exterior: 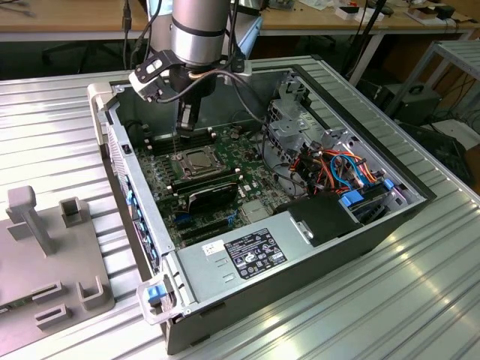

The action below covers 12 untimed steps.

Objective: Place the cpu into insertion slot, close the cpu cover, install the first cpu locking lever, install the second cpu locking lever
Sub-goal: 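Install the first cpu locking lever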

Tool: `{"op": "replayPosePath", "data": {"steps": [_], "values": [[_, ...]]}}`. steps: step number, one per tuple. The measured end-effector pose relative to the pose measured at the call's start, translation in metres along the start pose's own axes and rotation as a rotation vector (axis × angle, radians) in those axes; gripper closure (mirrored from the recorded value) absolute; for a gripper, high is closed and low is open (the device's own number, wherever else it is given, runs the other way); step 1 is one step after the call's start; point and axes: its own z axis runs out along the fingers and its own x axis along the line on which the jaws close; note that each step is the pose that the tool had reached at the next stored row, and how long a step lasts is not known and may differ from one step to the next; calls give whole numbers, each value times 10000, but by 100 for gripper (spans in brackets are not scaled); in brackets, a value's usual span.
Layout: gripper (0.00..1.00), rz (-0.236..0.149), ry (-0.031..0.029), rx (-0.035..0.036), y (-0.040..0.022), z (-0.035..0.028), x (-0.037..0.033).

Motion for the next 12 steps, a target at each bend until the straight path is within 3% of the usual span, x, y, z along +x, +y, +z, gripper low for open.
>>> {"op": "replayPosePath", "data": {"steps": [12], "values": [[89, 2, 0, 0, 0, 0, 0]]}}
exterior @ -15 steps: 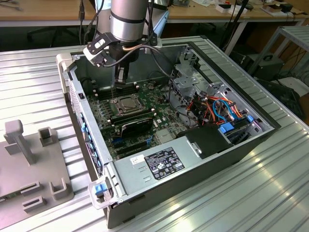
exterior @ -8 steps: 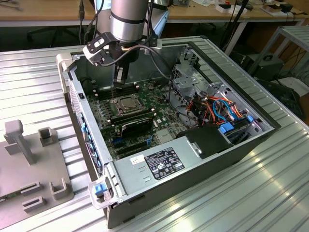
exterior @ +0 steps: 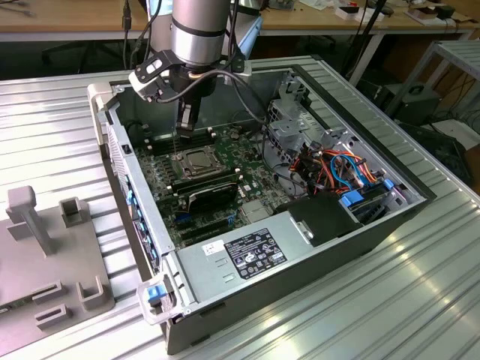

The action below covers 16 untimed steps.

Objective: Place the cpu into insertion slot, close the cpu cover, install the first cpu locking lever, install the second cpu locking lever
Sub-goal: 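Install the first cpu locking lever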

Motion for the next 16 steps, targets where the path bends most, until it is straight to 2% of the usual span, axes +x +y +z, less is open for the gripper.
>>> {"op": "replayPosePath", "data": {"steps": [2, 3, 4, 5, 6, 7, 13, 16], "values": [[89, 1, 0, 0, 0, 0, 0], [89, 562, 8, 11, -1, 1, 1], [89, 723, 9, 15, -18, 1, -9], [89, 723, 11, 12, -65, 4, -35], [89, 725, 17, 3, -146, 7, -80], [89, 766, 21, 3, -171, 9, -93], [89, 1465, 26, 17, -181, 11, -99], [89, 2261, 36, 34, -181, 15, -99]]}}
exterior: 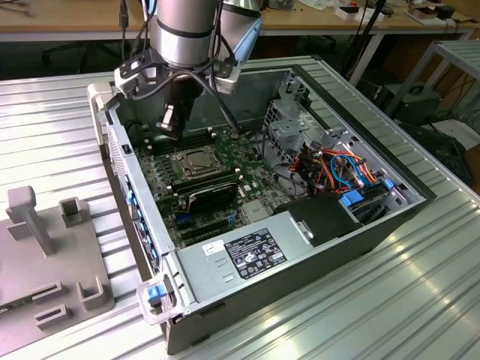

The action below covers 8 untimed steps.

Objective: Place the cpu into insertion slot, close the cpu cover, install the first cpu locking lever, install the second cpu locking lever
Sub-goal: 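Install the first cpu locking lever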

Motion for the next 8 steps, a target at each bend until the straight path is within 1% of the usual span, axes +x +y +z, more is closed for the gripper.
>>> {"op": "replayPosePath", "data": {"steps": [1, 2, 3, 4, 8], "values": [[89, 232, 3, 5, 0, 1, 0], [89, 314, 4, 6, -1, 1, 0], [89, 361, 8, 8, -4, 3, -3], [89, 369, 5, 8, -26, 3, -24], [89, 415, 6, 8, -77, 5, -69]]}}
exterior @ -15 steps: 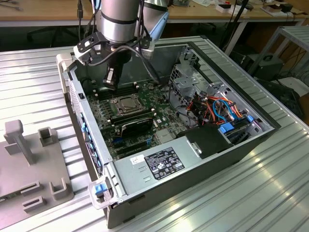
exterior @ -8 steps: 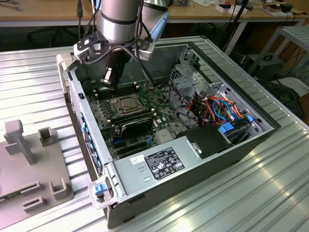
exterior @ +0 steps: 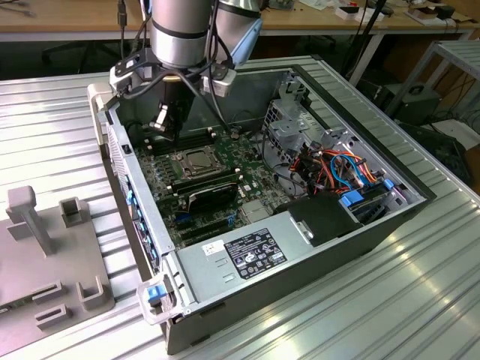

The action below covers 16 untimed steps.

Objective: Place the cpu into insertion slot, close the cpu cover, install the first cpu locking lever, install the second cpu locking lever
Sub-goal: 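Install the first cpu locking lever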

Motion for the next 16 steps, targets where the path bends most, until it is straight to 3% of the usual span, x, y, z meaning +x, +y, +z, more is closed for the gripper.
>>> {"op": "replayPosePath", "data": {"steps": [13, 16], "values": [[89, 1454, 17, 29, -11, 6, -11], [89, 2067, 24, 42, -11, 8, -10]]}}
